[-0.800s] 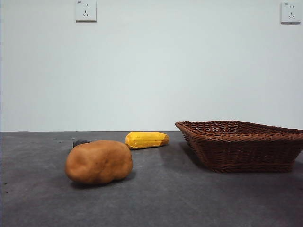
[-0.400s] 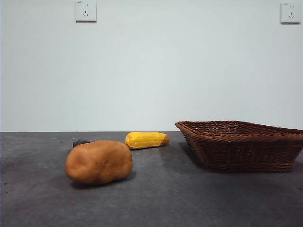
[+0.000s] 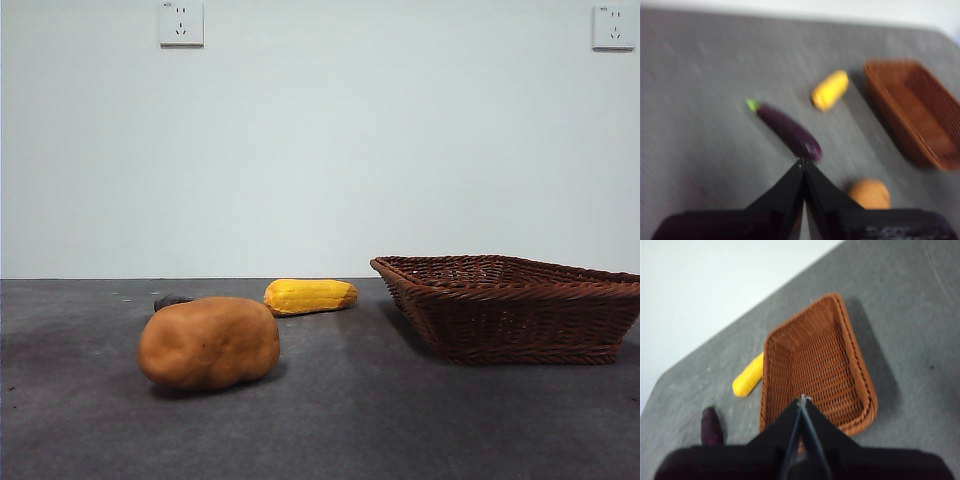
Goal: Help me put the vegetables on the table into the basket
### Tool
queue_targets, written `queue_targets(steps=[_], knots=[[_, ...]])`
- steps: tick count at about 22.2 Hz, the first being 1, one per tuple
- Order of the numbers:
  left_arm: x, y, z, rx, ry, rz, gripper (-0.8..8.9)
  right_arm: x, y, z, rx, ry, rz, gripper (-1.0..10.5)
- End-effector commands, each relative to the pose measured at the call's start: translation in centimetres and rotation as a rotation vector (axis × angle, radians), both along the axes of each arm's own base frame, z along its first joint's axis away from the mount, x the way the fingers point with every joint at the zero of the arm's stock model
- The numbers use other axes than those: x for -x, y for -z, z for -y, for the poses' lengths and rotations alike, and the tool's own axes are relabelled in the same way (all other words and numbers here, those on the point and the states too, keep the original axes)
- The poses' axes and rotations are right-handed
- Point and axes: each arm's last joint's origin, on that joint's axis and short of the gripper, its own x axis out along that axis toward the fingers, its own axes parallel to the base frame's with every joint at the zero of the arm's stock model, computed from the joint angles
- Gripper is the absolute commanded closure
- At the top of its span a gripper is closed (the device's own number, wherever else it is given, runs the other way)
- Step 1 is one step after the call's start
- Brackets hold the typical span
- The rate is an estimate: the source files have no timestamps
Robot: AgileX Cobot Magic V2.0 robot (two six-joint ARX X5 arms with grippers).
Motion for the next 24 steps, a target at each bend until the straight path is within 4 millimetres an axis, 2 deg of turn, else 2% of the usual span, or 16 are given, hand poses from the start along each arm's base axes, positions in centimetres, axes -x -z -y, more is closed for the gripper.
queue_targets(steps=[1, 5, 7, 11, 12, 15, 16, 21, 24], knots=[[-0.7, 0.2, 0.1, 0.027, 0.039, -0.088, 8.17, -0.6, -0.4, -0.1, 0.005, -0.068, -0.032, 9.5], [-1.7, 0.7, 0.4, 0.076, 0.116, -0.17, 8.17, -2.2, -0.6, -0.2, 0.053, -0.154, -0.127, 9.5], [-2.3, 1.2, 0.6, 0.113, 0.167, -0.214, 8.18, -3.9, -0.5, -0.2, 0.099, -0.2, -0.23, 9.4], [-3.0, 2.1, 0.9, 0.157, 0.215, -0.291, 8.18, -8.4, 0.1, 0.0, 0.169, -0.287, -0.417, 9.3], [-3.1, 2.3, 0.9, 0.156, 0.212, -0.308, 8.18, -9.7, 0.2, 0.0, 0.18, -0.305, -0.452, 8.7], [-3.2, 2.7, 0.9, 0.152, 0.214, -0.337, 8.18, -13.8, 0.5, 0.2, 0.197, -0.349, -0.543, 5.0], [-3.3, 2.7, 0.9, 0.152, 0.213, -0.342, 8.18, -15.2, 0.5, 0.3, 0.203, -0.365, -0.572, 4.3], [-3.9, 3.3, 0.9, 0.151, 0.21, -0.376, 8.18, -21.7, 0.9, 0.5, 0.238, -0.433, -0.705, 4.4], [-4.3, 3.8, 1.0, 0.152, 0.209, -0.402, 8.18, -24.9, 1.4, 0.2, 0.272, -0.451, -0.754, 4.4]])
